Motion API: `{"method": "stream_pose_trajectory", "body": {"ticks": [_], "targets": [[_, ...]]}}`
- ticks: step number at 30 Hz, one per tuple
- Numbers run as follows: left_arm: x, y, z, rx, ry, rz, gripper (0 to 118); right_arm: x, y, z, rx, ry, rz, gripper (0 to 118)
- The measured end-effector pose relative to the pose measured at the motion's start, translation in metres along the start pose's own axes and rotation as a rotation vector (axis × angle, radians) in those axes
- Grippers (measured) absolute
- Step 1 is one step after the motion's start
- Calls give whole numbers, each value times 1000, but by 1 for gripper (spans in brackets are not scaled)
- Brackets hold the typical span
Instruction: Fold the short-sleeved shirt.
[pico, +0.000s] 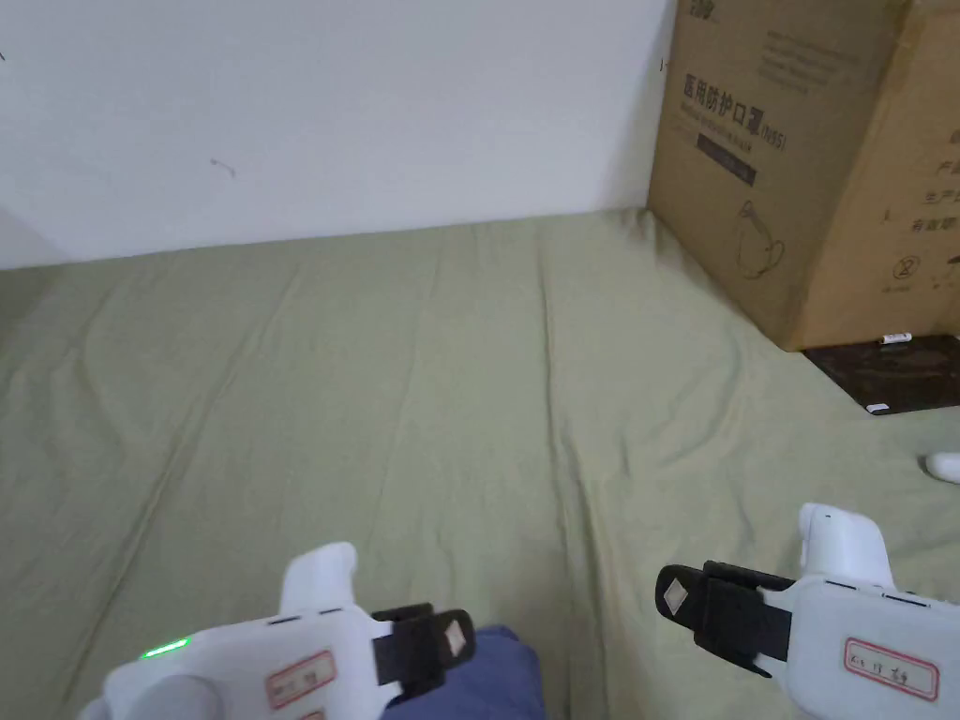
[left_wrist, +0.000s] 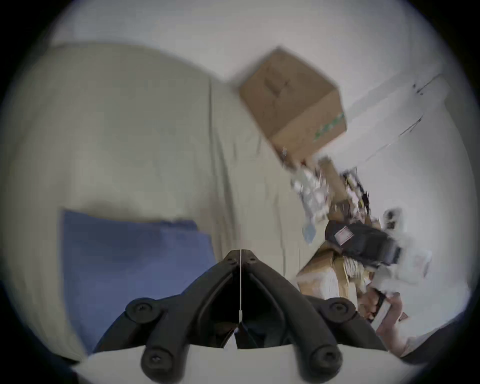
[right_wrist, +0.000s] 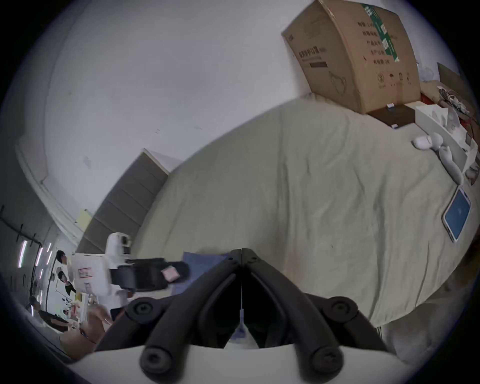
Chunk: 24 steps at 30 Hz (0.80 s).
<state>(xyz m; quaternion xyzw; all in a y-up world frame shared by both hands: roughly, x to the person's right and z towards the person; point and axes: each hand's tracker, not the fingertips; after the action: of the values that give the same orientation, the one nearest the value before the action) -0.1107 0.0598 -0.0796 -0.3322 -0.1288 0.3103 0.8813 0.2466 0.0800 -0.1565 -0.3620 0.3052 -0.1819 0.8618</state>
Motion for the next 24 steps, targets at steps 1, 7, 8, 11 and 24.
{"method": "stream_pose_trajectory", "body": {"ticks": [1, 7, 8, 11, 24], "targets": [[-2, 2, 24, 70, 22, -6, 0, -4, 2, 5, 14, -15, -2, 0], [-22, 11, 119, 256, 264, -93, 0, -23, 3, 9, 22, 35, 10, 0], [-27, 13, 127, 258, 280, -88, 0, -28, 0, 4, 5, 40, 29, 0], [-41, 8, 154, 296, 315, -55, 0, -40, -8, -28, -111, 70, 75, 0], [-112, -11, 133, 138, 224, 193, 0, -10, -63, -185, -626, 38, -2, 0]]}}
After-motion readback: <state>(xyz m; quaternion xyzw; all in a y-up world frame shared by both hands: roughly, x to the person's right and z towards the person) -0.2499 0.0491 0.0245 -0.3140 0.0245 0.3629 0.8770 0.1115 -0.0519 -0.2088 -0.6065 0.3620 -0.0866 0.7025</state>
